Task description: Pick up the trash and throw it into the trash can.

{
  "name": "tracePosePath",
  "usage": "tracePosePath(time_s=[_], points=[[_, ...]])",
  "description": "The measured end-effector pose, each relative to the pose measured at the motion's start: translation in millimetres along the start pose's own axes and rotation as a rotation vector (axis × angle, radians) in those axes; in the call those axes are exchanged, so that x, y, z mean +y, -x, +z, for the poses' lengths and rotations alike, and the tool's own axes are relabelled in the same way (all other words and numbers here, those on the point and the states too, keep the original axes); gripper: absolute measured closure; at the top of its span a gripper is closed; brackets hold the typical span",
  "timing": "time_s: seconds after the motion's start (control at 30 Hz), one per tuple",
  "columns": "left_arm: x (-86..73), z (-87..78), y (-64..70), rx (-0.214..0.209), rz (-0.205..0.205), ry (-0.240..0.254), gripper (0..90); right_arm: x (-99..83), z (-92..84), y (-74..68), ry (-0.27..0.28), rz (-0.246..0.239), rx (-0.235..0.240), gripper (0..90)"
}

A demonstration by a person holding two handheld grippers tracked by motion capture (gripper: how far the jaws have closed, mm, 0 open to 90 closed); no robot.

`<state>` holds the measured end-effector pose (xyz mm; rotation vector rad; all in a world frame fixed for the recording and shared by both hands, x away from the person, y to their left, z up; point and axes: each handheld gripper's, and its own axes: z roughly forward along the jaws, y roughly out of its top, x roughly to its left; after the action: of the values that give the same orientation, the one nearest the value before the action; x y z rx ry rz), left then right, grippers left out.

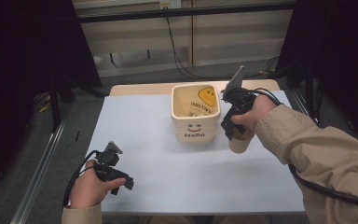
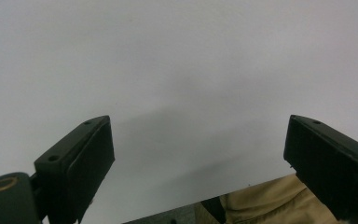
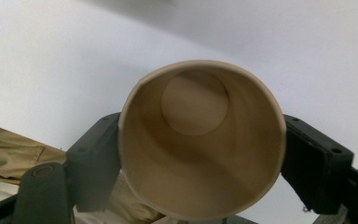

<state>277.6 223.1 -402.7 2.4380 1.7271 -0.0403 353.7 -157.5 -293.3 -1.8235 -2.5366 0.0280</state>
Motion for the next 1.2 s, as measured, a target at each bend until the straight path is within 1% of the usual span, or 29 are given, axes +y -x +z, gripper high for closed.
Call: tracePosePath(time_s=[0.13, 0.2, 0.23, 0.27, 0.37, 0.4, 0.43, 0.47, 0.63, 0.67, 0.73, 0.77, 0.8, 0.9, 0.97, 1.0, 1.03, 1.07, 1.1, 1.17, 1.2], points=[[-0.3, -0.2, -0.7, -0.003, -0.001, 0.001, 8.2, 4.1, -2.3, 0.6, -0.003, 0.000, -0.005, 20.3], [-1.1, -0.5, 0.2, -0.015, -0.016, 0.008, 8.2, 6.9, -6.2, 2.0, 0.002, -0.004, -0.012, 20.3], [-1.1, -0.8, -0.5, -0.007, -0.011, 0.010, 8.3, 7.9, -7.8, 2.4, 0.003, -0.005, -0.014, 20.3], [-1.1, -1.0, -0.6, -0.006, -0.014, 0.010, 8.2, 8.9, -9.6, 2.5, 0.000, -0.002, -0.012, 20.3], [-1.3, -1.2, -1.0, -0.003, -0.006, 0.007, 8.3, 11.8, -14.4, 3.8, 0.008, -0.003, -0.017, 20.3], [-1.3, -1.2, -1.0, -0.003, -0.006, 0.007, 8.3, 12.8, -15.5, 4.6, 0.011, -0.008, -0.019, 20.3], [-1.2, -0.8, -0.5, -0.004, -0.007, 0.011, 8.3, 14.0, -16.9, 4.7, 0.009, -0.002, -0.017, 20.3], [-1.0, -0.9, -0.8, -0.004, 0.000, 0.005, 8.3, 15.3, -18.3, 4.9, 0.009, -0.001, -0.016, 20.3], [-1.1, -0.1, 1.2, -0.012, -0.006, 0.001, 8.3, 23.2, -24.8, 6.6, 0.019, -0.005, -0.021, 20.4], [-0.8, -0.3, 0.3, -0.005, 0.003, 0.004, 8.3, 24.8, -25.8, 6.4, 0.022, -0.006, -0.021, 20.4], [-1.2, 0.0, 0.3, -0.007, -0.002, 0.006, 8.3, 27.7, -27.7, 5.9, 0.027, -0.010, -0.021, 20.5], [-1.1, 0.0, -0.4, -0.002, 0.008, 0.005, 8.3, 29.1, -28.4, 5.8, 0.024, -0.010, -0.022, 20.5], [-1.3, 0.4, 0.4, -0.008, -0.003, 0.005, 8.3, 30.4, -29.4, 5.6, 0.024, -0.010, -0.023, 20.5], [-1.2, 0.4, 0.6, -0.002, 0.000, 0.003, 8.3, 33.0, -31.4, 5.9, 0.027, -0.011, -0.023, 20.5], [-1.5, 0.6, 1.1, -0.004, 0.000, 0.007, 8.3, 36.9, -36.2, 6.9, 0.034, -0.011, -0.019, 20.6], [-1.8, 0.4, 1.3, -0.012, -0.006, 0.007, 8.3, 38.2, -37.8, 7.4, 0.039, -0.017, -0.021, 20.6], [-1.9, 0.7, 1.6, -0.010, -0.012, 0.014, 8.3, 39.4, -39.8, 7.3, 0.040, -0.013, -0.022, 20.6], [-1.7, 0.4, 0.8, -0.006, -0.002, 0.011, 8.3, 40.4, -41.8, 6.9, 0.040, -0.009, -0.024, 20.6], [-1.6, 0.3, 0.6, -0.008, -0.002, 0.009, 8.3, 41.5, -43.6, 7.0, 0.045, -0.017, -0.028, 20.6], [-1.6, 0.3, 0.5, -0.006, 0.000, 0.009, 8.3, 43.4, -47.2, 6.7, 0.049, -0.019, -0.029, 20.6], [-1.8, 0.7, 0.9, -0.008, -0.008, 0.014, 8.3, 44.5, -48.9, 6.7, 0.050, -0.021, -0.031, 20.6]])
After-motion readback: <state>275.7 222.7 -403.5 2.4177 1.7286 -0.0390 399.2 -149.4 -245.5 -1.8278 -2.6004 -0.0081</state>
